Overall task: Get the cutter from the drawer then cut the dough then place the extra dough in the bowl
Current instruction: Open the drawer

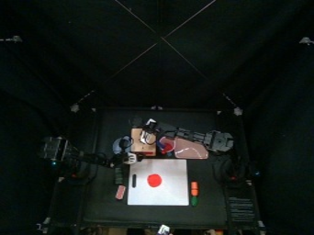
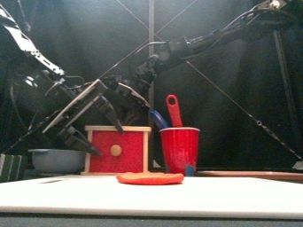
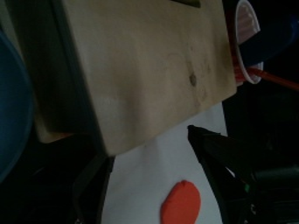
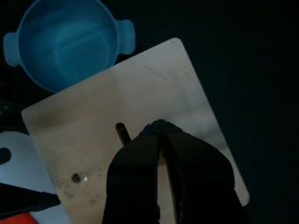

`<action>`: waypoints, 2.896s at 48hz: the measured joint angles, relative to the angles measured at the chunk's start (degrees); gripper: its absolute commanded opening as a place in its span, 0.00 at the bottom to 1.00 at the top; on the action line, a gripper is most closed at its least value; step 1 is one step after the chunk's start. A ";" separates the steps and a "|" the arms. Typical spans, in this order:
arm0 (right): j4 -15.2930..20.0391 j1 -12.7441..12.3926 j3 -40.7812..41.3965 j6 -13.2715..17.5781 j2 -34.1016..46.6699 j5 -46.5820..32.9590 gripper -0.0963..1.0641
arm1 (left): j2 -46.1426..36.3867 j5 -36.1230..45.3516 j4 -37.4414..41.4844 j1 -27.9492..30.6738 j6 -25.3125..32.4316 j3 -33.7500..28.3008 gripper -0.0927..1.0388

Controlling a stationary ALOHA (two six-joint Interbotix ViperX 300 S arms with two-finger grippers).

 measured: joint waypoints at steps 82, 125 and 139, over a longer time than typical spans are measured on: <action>-0.35 0.18 0.97 0.09 -0.18 0.18 0.11 | 2.20 1.85 -11.25 -3.43 -0.09 -1.85 0.66; -0.18 0.26 1.32 0.09 -0.18 0.88 0.11 | 2.46 -2.29 -23.47 -18.02 -0.09 -2.90 0.66; -0.26 0.35 1.23 0.09 -0.18 0.79 0.11 | 2.64 -2.11 -24.17 -21.09 -0.09 -3.25 0.66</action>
